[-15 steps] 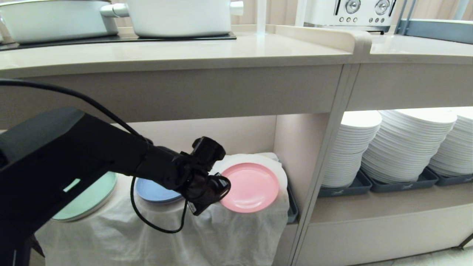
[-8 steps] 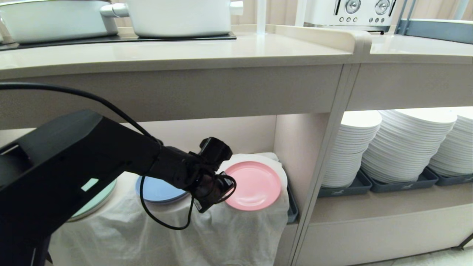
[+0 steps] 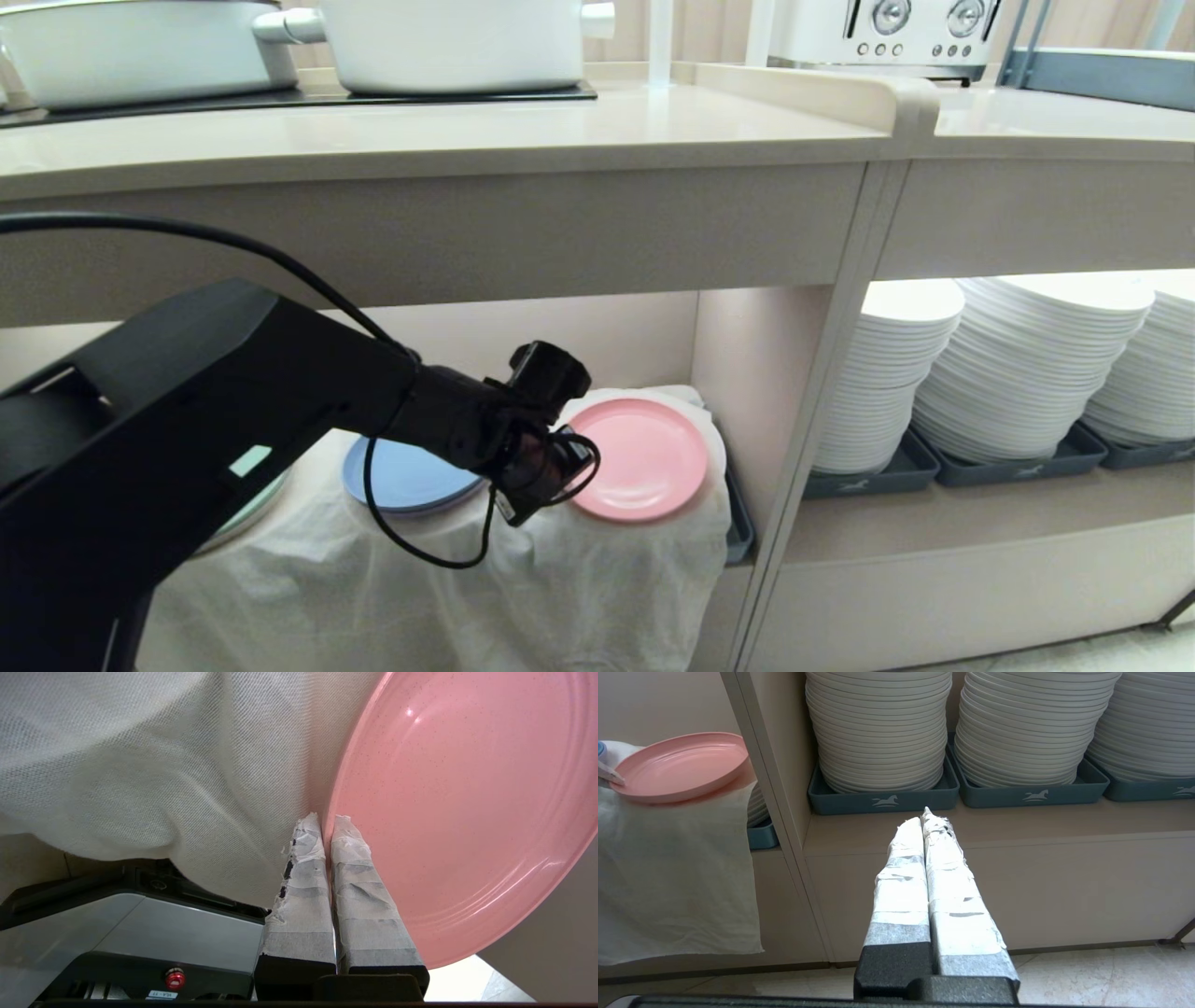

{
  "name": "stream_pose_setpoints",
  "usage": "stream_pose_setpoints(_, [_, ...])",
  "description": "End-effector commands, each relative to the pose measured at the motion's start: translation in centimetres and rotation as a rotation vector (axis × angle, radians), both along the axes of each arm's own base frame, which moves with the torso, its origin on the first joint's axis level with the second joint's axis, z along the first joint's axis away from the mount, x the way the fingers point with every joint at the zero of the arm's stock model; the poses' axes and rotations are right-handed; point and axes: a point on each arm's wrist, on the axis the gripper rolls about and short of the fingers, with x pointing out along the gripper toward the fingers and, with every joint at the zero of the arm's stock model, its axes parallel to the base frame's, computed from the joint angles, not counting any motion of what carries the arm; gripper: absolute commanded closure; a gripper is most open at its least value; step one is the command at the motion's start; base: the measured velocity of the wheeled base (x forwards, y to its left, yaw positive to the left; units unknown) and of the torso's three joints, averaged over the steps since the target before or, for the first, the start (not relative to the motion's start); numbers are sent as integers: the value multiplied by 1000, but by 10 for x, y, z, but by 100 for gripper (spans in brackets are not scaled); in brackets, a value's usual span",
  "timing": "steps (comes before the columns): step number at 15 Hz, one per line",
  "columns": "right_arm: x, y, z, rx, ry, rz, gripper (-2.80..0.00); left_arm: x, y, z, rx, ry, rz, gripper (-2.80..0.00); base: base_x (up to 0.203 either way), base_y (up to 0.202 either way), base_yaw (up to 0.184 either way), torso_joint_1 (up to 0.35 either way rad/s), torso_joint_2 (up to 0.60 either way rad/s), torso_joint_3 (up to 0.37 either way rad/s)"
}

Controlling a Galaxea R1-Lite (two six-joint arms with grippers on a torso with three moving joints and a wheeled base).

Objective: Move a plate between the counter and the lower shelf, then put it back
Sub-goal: Put the plate in the cupboard

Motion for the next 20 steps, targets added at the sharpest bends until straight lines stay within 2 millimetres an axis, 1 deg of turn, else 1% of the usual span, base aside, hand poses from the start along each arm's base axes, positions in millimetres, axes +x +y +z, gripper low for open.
stream_pose_setpoints(1, [0, 0, 0, 0, 0, 0, 0, 3, -2, 1, -8, -7, 5, 0, 0, 0, 0, 0, 0, 0])
stream_pose_setpoints(3, [0, 0, 0, 0, 0, 0, 0, 5, -3, 4, -14, -16, 5, 0, 0, 0, 0, 0, 0, 0])
stream_pose_setpoints(8, [0, 0, 0, 0, 0, 0, 0, 6, -6, -2, -4, -11, 4, 0, 0, 0, 0, 0, 0, 0])
stream_pose_setpoints(13, [0, 0, 0, -1, 0, -1, 0, 9, -9, -1, -10, -20, 2, 0, 0, 0, 0, 0, 0, 0])
stream_pose_setpoints(20, [0, 0, 0, 0, 0, 0, 0, 8, -17, 0, -16, -27, -13, 0, 0, 0, 0, 0, 0, 0])
